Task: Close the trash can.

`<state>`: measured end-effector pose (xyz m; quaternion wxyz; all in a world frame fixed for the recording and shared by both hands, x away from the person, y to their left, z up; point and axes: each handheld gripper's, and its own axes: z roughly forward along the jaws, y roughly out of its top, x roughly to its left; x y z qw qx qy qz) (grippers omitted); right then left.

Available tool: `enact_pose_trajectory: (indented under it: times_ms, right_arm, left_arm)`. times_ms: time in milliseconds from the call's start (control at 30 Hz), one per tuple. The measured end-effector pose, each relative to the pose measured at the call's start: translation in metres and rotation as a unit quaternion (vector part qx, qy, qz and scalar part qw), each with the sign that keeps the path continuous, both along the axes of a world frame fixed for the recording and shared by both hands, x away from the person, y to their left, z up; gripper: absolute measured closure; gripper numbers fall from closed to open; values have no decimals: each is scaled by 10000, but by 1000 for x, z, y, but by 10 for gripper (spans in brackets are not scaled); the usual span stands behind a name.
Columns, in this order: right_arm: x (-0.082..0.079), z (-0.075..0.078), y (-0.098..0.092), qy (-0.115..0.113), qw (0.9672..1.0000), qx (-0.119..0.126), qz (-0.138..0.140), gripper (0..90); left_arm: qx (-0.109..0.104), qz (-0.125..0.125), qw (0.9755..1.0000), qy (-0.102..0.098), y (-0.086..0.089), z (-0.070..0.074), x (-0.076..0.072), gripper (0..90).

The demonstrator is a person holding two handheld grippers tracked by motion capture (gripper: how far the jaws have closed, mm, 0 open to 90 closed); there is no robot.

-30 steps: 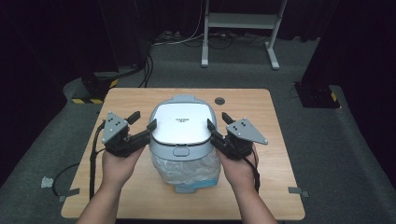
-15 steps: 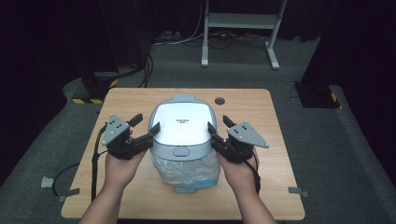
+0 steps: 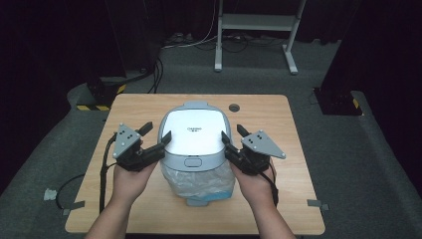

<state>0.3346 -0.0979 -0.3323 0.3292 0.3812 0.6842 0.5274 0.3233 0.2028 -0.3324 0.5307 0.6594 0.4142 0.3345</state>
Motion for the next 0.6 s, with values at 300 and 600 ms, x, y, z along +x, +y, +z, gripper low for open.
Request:
enact_pose_trajectory:
  times_ms: [300,600]
  right_arm:
    - [-3,-1,2,-112,9999,-99,-54,496]
    - [2,11,-27,-218,9985,180,-463,421]
  left_arm:
    - [30,3,9999,99,0,3,0,350]
    - [70,419,9990,100,43,0,3,321]
